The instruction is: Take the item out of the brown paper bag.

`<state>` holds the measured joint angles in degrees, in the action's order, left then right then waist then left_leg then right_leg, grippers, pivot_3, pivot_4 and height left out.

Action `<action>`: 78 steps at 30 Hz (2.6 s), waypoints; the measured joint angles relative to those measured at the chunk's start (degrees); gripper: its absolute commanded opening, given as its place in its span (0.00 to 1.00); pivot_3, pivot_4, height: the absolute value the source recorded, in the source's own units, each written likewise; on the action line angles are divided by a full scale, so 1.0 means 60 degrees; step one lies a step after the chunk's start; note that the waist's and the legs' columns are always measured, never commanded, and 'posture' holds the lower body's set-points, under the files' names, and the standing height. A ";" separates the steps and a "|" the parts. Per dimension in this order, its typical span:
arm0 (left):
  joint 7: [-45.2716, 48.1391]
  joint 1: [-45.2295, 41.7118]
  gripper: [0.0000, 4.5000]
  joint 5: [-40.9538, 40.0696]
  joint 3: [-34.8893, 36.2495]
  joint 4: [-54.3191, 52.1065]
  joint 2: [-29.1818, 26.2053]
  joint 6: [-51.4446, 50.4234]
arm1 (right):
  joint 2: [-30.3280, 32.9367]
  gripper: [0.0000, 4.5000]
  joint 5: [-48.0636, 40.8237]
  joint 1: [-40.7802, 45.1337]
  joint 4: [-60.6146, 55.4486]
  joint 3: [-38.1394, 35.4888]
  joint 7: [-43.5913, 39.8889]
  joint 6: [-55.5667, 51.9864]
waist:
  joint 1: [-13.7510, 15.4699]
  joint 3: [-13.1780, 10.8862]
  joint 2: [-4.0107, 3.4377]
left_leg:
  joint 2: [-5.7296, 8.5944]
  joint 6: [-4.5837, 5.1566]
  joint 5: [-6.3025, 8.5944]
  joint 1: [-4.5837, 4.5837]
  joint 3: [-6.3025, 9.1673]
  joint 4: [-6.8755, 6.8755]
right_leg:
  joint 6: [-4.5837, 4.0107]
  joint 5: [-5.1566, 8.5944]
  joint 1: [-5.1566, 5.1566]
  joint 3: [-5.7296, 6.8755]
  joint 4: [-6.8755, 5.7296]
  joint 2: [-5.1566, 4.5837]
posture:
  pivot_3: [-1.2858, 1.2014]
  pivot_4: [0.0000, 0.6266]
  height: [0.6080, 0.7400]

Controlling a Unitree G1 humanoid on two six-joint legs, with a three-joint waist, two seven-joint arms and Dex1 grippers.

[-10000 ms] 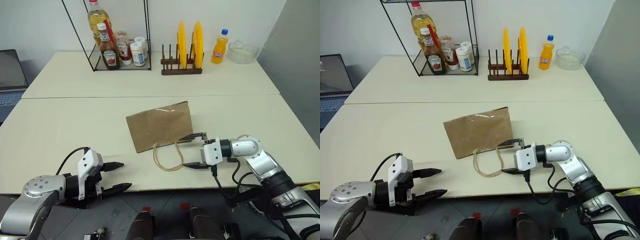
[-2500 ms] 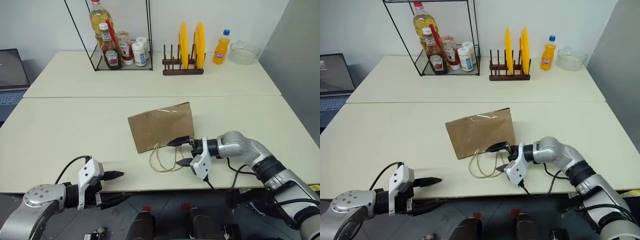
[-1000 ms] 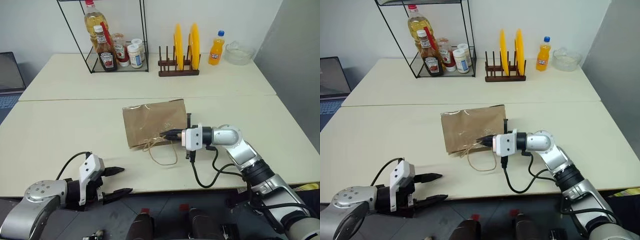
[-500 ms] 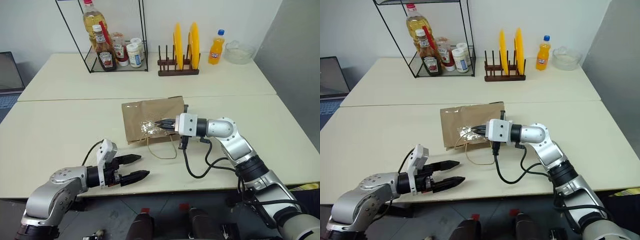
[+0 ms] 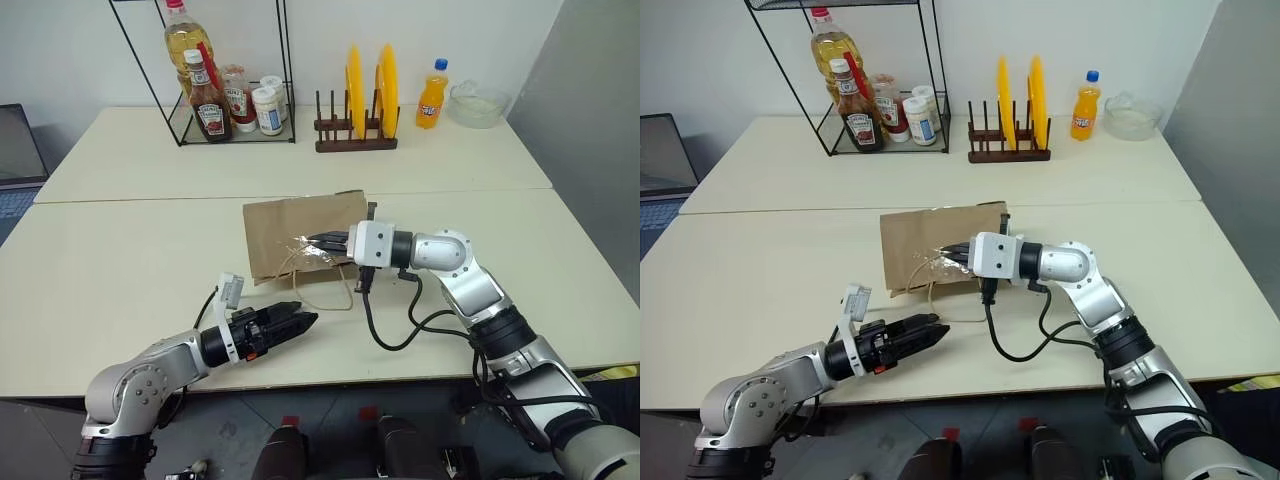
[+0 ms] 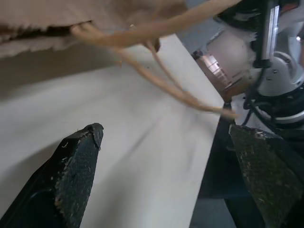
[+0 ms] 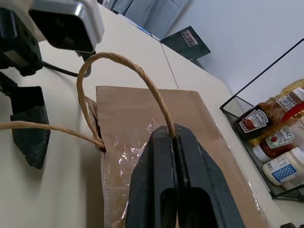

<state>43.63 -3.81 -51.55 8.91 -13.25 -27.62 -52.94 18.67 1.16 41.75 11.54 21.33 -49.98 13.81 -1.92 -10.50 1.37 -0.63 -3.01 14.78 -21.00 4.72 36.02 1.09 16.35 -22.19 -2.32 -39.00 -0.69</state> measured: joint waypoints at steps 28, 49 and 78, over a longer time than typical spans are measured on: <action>-0.0856 -0.0245 1.00 -0.1912 0.0759 -0.0108 0.0642 -0.0716 | 0.0003 0.01 0.0370 -0.0033 0.0197 0.0034 -0.0008 0.0383 | 0.0006 -0.0001 0.0002 | 0.0002 -0.0019 0.0007 -0.0001 -0.0004 0.0001 | 0.0005 0.0001 0.0000 -0.0003 0.0005 -0.0003 | 0.52 0.24 1.00; -0.2457 -0.0432 1.00 -0.3839 0.1276 -0.0297 0.0877 -0.1150 | 0.0145 0.01 0.0387 -0.0032 0.0601 0.0032 -0.0011 0.0745 | 0.0009 -0.0002 0.0004 | 0.0003 -0.0043 0.0011 -0.0002 -0.0003 0.0002 | 0.0007 0.0002 0.0001 -0.0007 0.0008 -0.0004 | 0.52 0.24 1.00; -0.2152 0.0445 0.00 -0.0090 -0.0074 0.0061 0.0517 0.0839 | -0.0579 0.00 0.0292 0.1170 0.0840 -0.0554 0.0347 -0.0156 | 0.0004 -0.0007 -0.0003 | 0.0002 -0.0105 0.0023 -0.0006 -0.0014 -0.0001 | 0.0006 0.0006 -0.0008 -0.0015 0.0021 0.0015 | 0.52 0.24 1.00</action>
<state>30.72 -1.14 -52.08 8.47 -12.88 -24.52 -47.91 15.20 2.91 48.77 16.58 18.00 -47.90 12.88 -1.89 -10.54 1.36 -0.62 -3.64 14.92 -21.04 4.64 36.01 1.13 16.39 -22.24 -2.41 -38.88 -0.60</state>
